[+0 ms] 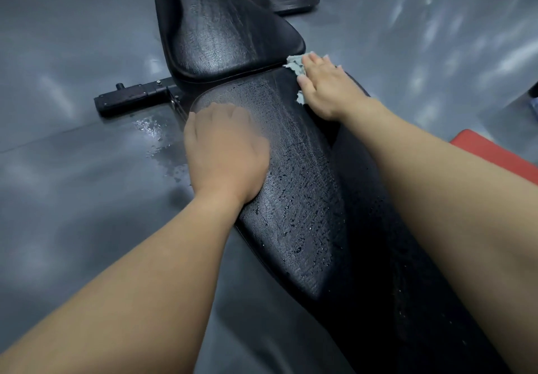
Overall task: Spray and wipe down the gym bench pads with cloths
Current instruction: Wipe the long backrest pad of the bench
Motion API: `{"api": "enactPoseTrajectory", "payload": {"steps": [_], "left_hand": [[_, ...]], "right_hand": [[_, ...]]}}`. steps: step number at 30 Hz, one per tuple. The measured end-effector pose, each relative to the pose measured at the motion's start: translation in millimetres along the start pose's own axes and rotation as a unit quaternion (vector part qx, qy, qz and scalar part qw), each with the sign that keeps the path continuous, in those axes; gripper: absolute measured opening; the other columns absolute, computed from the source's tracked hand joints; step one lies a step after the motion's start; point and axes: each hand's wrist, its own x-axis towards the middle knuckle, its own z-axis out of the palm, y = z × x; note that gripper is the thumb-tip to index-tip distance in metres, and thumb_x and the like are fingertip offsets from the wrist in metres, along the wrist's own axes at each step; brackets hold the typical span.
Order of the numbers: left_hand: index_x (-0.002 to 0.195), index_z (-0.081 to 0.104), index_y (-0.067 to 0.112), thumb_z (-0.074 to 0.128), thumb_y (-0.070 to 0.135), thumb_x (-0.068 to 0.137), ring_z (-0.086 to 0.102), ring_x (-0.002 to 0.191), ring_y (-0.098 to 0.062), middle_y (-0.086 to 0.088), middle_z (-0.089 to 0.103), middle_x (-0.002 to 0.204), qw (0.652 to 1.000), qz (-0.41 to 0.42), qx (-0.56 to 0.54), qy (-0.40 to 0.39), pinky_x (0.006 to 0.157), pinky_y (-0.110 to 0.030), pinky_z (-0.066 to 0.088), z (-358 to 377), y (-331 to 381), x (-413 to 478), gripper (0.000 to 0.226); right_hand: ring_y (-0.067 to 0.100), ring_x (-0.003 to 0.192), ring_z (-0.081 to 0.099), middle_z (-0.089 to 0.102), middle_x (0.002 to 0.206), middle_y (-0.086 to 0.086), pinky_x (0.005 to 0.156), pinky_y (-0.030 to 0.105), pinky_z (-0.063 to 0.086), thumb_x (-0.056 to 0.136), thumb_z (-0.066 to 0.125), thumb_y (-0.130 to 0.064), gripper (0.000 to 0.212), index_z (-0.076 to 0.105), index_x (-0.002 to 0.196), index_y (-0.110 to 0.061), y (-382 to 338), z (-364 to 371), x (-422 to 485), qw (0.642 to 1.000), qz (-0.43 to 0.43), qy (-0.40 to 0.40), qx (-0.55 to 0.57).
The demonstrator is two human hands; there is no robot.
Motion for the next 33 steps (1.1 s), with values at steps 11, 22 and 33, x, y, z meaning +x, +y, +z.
{"api": "enactPoseTrajectory", "payload": {"steps": [11,22,33], "left_hand": [[0.118,0.06,0.021,0.044,0.039,0.089,0.042,0.128,-0.031,-0.005,0.055,0.129,1.0,0.002,-0.006,-0.014,0.121,-0.05,0.021,-2.9,-1.3,-0.8,0.038],[0.115,0.06,0.021,0.043,0.039,0.088,0.042,0.126,-0.031,-0.004,0.055,0.128,1.0,-0.003,-0.009,-0.013,0.118,-0.051,0.025,-3.8,0.0,-0.4,0.036],[0.114,0.06,0.021,0.045,0.04,0.088,0.041,0.126,-0.03,-0.004,0.055,0.127,1.0,-0.002,-0.012,-0.011,0.119,-0.051,0.024,-3.8,1.7,-0.4,0.035]], "right_hand": [[0.036,0.144,0.036,0.042,0.154,0.018,0.121,0.054,0.017,0.104,0.019,-0.056,0.067,0.036,0.153,-0.013,31.4,-3.2,5.8,0.997,0.07,0.031,-0.013],[0.019,0.155,0.019,0.019,0.169,0.004,0.126,0.029,0.011,0.107,0.036,-0.019,0.056,0.022,0.162,-0.014,46.0,-8.7,8.4,0.999,-0.026,-0.004,0.025],[0.04,0.103,0.056,0.068,0.099,0.022,0.07,0.034,0.031,0.1,0.046,-0.018,0.026,0.067,0.096,-0.003,24.9,2.3,27.9,0.971,0.098,0.202,0.082]]}}
